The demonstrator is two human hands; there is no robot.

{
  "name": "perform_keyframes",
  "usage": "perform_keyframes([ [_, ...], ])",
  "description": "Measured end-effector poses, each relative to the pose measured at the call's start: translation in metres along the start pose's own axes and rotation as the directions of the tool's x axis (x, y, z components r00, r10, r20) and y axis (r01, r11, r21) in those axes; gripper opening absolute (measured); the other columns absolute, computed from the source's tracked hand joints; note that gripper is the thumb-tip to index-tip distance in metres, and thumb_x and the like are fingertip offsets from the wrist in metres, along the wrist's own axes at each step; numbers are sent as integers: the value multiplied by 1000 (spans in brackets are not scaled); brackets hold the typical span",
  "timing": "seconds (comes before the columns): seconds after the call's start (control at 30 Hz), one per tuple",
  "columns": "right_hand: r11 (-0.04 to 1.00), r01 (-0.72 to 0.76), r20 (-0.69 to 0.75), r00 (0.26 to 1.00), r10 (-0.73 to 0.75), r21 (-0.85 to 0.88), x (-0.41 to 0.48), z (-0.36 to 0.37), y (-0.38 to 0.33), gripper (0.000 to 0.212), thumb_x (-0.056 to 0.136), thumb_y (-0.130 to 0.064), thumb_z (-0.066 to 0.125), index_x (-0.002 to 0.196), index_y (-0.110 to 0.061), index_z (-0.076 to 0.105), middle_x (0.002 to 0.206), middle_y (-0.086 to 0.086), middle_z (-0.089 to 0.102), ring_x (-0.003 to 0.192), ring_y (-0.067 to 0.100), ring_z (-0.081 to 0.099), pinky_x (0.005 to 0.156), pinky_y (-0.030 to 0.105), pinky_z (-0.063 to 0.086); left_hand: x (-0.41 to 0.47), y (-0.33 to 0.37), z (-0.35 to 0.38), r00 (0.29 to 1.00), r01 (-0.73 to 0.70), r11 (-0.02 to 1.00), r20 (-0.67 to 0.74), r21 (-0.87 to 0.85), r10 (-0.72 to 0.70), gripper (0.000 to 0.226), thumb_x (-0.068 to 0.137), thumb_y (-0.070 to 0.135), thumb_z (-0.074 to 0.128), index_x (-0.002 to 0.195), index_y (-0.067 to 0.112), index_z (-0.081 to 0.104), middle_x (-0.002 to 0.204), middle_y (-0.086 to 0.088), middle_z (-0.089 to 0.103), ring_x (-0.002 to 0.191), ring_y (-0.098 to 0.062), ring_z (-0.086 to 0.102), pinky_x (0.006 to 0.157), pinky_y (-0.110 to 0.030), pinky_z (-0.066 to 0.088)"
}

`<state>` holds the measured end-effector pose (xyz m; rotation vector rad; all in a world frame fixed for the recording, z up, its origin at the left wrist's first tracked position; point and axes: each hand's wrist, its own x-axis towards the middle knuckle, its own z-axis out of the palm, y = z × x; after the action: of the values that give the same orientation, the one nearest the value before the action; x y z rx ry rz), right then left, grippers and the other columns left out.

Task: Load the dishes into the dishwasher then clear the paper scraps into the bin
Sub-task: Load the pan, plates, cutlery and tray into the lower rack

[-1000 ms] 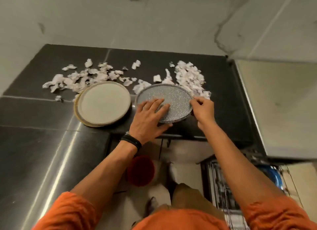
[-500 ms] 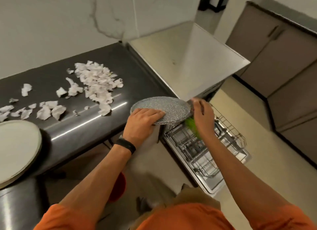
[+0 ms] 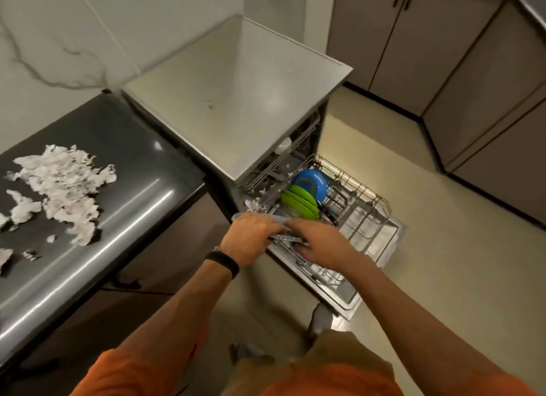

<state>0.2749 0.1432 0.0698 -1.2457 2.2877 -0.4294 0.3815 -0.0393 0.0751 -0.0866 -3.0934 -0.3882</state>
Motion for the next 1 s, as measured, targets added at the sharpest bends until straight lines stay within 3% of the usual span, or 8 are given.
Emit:
perform_keyframes([
  [0.07,1000,-21,-18,1000,21,-9,3,14,14,47,96,-25,57,142,-29,48,139,-1,61,119,25,62,96,41,53,15,6,21,1000,-17,1000,17,-16,17,46,80,23,35,103,28,75,100,5,74,97,-23,70,78,-42,53],
  [0.17,998,-62,-23,998,62,18,8,36,44,48,97,-23,53,144,-29,45,138,2,62,116,31,64,95,46,53,31,6,55,999,27,999,36,-23,-26,45,81,22,37,107,30,72,98,10,71,97,-19,66,88,-40,44],
  [0.3,989,-142,-33,989,144,50,26,70,80,52,100,-20,51,151,-24,42,152,0,51,128,28,58,105,42,46,51,-16,100,996,88,996,24,13,-88,30,75,8,71,97,28,72,98,9,72,95,-19,68,95,-36,34],
  [0.43,963,-228,-49,970,237,141,70,120,123,50,100,-14,55,149,-21,47,146,3,56,124,26,61,104,43,49,87,-59,169,997,52,998,63,41,-55,26,78,8,68,98,23,73,101,4,73,100,-21,67,94,-41,45],
  [0.53,942,-277,-42,956,290,188,116,162,157,50,100,-13,55,149,-21,47,143,4,58,118,28,64,101,43,52,116,-95,233,992,38,999,119,4,-38,30,77,-5,73,99,15,75,99,-4,74,98,-28,68,91,-44,53],
  [0.8,934,-310,-69,943,326,178,225,259,231,48,97,-5,54,143,-21,51,135,7,64,106,31,69,95,44,56,161,-181,364,980,129,991,157,-30,-123,34,81,-11,68,107,9,76,107,-11,74,106,-33,66,98,-47,50],
  [1.0,923,-327,-79,934,349,203,268,284,248,43,96,-22,44,137,-16,56,126,12,69,102,35,69,90,48,55,180,-221,400,983,101,995,159,-19,-96,27,86,-5,58,102,7,76,101,-15,74,100,-35,67,89,-52,54],
])
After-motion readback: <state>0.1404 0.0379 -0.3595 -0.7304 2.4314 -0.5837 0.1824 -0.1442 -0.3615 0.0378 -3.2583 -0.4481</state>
